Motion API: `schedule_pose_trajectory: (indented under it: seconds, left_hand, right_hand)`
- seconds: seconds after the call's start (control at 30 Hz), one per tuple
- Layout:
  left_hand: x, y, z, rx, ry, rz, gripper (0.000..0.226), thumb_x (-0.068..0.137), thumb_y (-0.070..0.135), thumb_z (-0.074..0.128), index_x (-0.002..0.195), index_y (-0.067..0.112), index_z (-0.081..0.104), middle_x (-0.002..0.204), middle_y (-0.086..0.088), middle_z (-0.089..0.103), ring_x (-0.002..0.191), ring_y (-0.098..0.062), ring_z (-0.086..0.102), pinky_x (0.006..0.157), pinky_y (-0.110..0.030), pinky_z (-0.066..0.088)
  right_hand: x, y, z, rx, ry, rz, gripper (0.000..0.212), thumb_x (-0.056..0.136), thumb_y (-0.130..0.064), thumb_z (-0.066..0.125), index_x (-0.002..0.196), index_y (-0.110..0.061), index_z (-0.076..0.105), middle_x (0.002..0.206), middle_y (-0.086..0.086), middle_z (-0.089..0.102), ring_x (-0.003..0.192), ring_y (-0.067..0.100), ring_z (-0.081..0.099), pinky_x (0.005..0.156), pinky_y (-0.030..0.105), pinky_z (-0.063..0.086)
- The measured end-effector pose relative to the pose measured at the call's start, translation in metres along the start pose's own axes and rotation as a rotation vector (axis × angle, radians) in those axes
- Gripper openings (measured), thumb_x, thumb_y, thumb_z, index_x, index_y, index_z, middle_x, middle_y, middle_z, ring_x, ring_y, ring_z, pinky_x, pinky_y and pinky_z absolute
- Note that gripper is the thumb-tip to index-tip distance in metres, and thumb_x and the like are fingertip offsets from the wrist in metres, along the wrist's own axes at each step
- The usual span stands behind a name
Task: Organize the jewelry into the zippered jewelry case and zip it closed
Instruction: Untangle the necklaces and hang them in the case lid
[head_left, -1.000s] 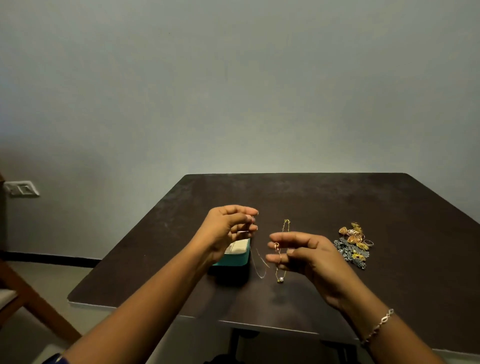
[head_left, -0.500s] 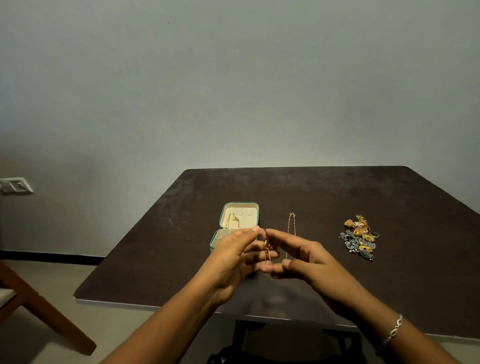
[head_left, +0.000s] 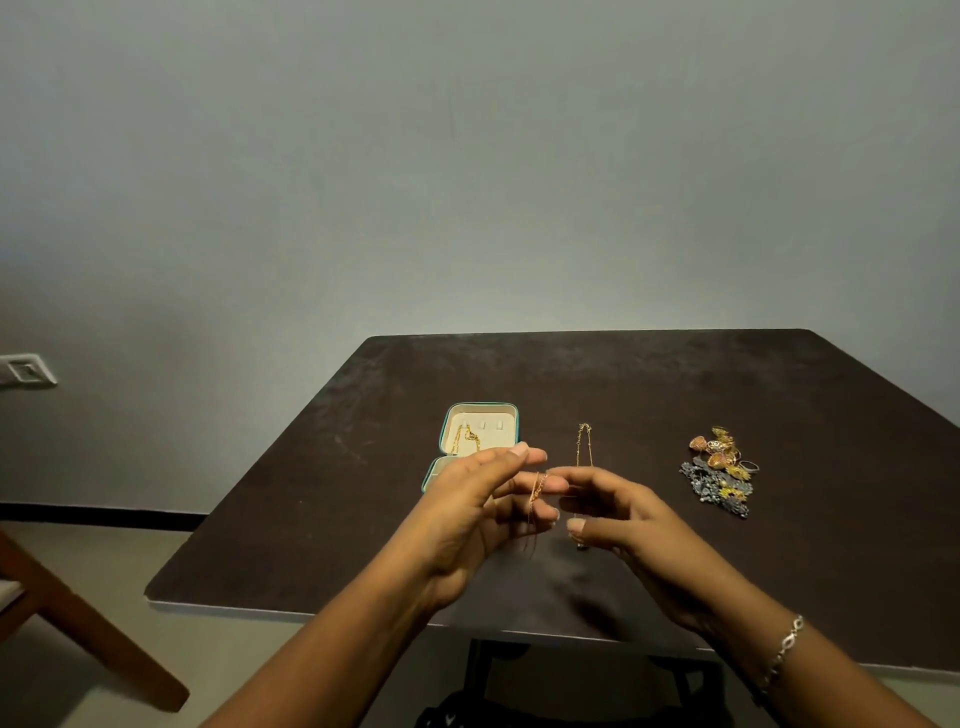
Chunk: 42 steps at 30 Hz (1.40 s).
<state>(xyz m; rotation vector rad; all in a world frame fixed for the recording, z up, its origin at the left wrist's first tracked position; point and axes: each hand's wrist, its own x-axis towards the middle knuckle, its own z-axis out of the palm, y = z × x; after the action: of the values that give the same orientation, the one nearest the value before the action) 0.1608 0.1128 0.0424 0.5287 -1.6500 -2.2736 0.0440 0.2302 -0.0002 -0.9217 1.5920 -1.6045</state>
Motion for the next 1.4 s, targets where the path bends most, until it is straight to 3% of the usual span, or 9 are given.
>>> schedule_pose_trajectory:
  seconds: [0.13,0.27,0.43,0.57,0.7,0.83,1.07,1.2,1.4]
  left_hand:
    - [-0.001,0.0,0.001,-0.03,-0.043,-0.011,0.038,0.087,0.025,0.051,0.112,-0.003,0.06,0.092,-0.014,0.067,0.058,-0.012,0.052,0.061,-0.025,0.052]
    - [0.0,0.001,-0.001,-0.084,-0.051,0.011,0.047,0.077,0.026,0.055,0.113,-0.004,0.059,0.095,-0.016,0.069,0.053,-0.009,0.05,0.06,-0.025,0.049]
    - [-0.002,0.005,-0.002,-0.104,-0.055,0.02,0.045,0.08,0.024,0.054,0.118,0.001,0.055,0.105,-0.019,0.069,0.059,-0.012,0.058,0.056,-0.023,0.051]
    - [-0.003,0.008,-0.002,-0.066,-0.069,0.006,0.046,0.079,0.028,0.053,0.12,0.007,0.055,0.108,-0.016,0.068,0.07,-0.017,0.065,0.061,-0.025,0.054]
    - [-0.006,0.009,-0.002,-0.052,-0.082,0.001,0.043,0.082,0.029,0.052,0.121,0.012,0.054,0.111,-0.014,0.068,0.073,-0.019,0.066,0.06,-0.026,0.055]
    - [-0.008,0.011,0.001,-0.05,-0.095,0.01,0.044,0.082,0.03,0.051,0.123,0.013,0.053,0.112,-0.011,0.068,0.07,-0.018,0.067,0.056,-0.024,0.054]
    - [-0.009,0.015,0.001,-0.067,-0.138,0.022,0.048,0.082,0.032,0.051,0.125,0.012,0.05,0.115,-0.012,0.066,0.072,-0.018,0.068,0.058,-0.025,0.056]
    - [-0.011,0.023,0.0,-0.1,-0.153,0.058,0.05,0.08,0.032,0.051,0.125,0.01,0.052,0.113,-0.016,0.066,0.076,-0.021,0.068,0.065,-0.029,0.058]
    - [-0.008,0.034,-0.009,-0.172,-0.078,0.049,0.049,0.078,0.034,0.05,0.12,0.01,0.055,0.109,-0.02,0.067,0.092,-0.026,0.068,0.083,-0.034,0.054]
  right_hand:
    - [0.001,0.007,0.006,0.323,-0.115,0.142,0.035,0.079,0.01,0.054,0.11,-0.004,0.062,0.099,0.008,0.07,0.092,0.012,0.066,0.071,0.017,0.053]
    - [0.001,0.015,0.011,0.35,-0.128,0.255,0.032,0.073,-0.008,0.061,0.105,-0.002,0.062,0.102,0.011,0.068,0.102,0.019,0.06,0.08,0.024,0.045]
    - [0.0,0.016,0.011,0.406,-0.127,0.264,0.035,0.075,-0.007,0.068,0.109,0.0,0.06,0.103,0.017,0.068,0.102,0.023,0.06,0.081,0.026,0.044]
    - [0.002,0.016,0.011,0.231,-0.012,0.093,0.032,0.078,0.001,0.059,0.108,-0.012,0.061,0.107,0.009,0.067,0.101,0.016,0.061,0.081,0.023,0.047]
    - [0.002,0.018,0.011,0.057,0.176,-0.267,0.029,0.073,0.002,0.059,0.096,-0.016,0.059,0.103,0.007,0.062,0.097,0.014,0.058,0.071,0.016,0.048]
    - [0.0,0.018,0.013,-0.201,0.224,-0.507,0.041,0.068,-0.001,0.05,0.088,-0.035,0.061,0.106,-0.011,0.054,0.108,0.011,0.053,0.08,0.025,0.047]
    - [0.003,0.028,0.016,-0.478,0.077,-0.417,0.048,0.068,-0.005,0.048,0.102,-0.038,0.058,0.126,-0.009,0.042,0.117,-0.003,0.041,0.086,0.006,0.036]
    - [0.007,0.04,0.012,-0.614,-0.052,-0.317,0.061,0.068,-0.008,0.046,0.104,-0.057,0.055,0.126,-0.016,0.04,0.12,-0.005,0.036,0.088,0.007,0.034]
    - [0.004,0.038,0.013,-0.676,-0.102,-0.349,0.031,0.076,-0.041,0.055,0.107,-0.042,0.057,0.121,-0.016,0.043,0.116,-0.006,0.04,0.089,0.006,0.033]
